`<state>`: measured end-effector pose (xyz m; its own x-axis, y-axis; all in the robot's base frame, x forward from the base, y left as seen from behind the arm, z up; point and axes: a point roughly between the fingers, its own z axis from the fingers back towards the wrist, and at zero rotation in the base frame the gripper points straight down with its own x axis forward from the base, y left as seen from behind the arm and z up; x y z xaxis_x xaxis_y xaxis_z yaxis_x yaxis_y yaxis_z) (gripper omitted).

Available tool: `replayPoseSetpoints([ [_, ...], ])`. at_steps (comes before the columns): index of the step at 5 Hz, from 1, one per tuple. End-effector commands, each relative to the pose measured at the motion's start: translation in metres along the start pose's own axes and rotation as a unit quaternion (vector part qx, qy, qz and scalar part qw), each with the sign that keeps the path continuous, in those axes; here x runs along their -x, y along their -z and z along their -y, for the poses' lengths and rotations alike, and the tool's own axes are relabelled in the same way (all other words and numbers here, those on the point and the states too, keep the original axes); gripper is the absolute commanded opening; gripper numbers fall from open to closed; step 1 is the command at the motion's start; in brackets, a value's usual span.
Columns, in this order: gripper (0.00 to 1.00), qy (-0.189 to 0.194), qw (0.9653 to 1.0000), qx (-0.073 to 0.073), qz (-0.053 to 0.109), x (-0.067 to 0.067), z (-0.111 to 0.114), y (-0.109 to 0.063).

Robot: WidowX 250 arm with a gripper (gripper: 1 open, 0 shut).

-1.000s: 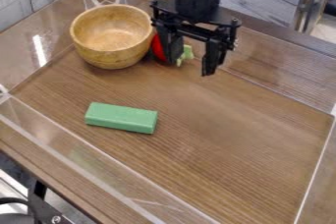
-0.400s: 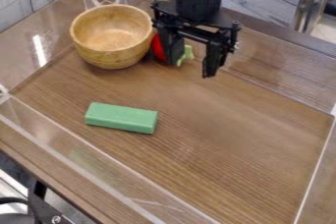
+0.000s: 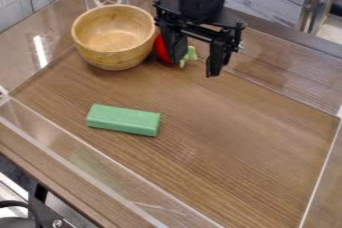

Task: Move the red fruit to the left

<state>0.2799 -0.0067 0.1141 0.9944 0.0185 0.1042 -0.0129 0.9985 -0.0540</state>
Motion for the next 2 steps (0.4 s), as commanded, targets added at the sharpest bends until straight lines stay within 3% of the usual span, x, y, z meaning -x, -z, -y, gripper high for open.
replayPoseSetpoints([
  [1, 1.0, 0.008, 0.9997, 0.0, 0.023, -0.0045, 0.0037, -0.0092],
  [2, 1.0, 0.009, 0.9996, 0.001, 0.025, -0.003, 0.0047, -0.0085],
])
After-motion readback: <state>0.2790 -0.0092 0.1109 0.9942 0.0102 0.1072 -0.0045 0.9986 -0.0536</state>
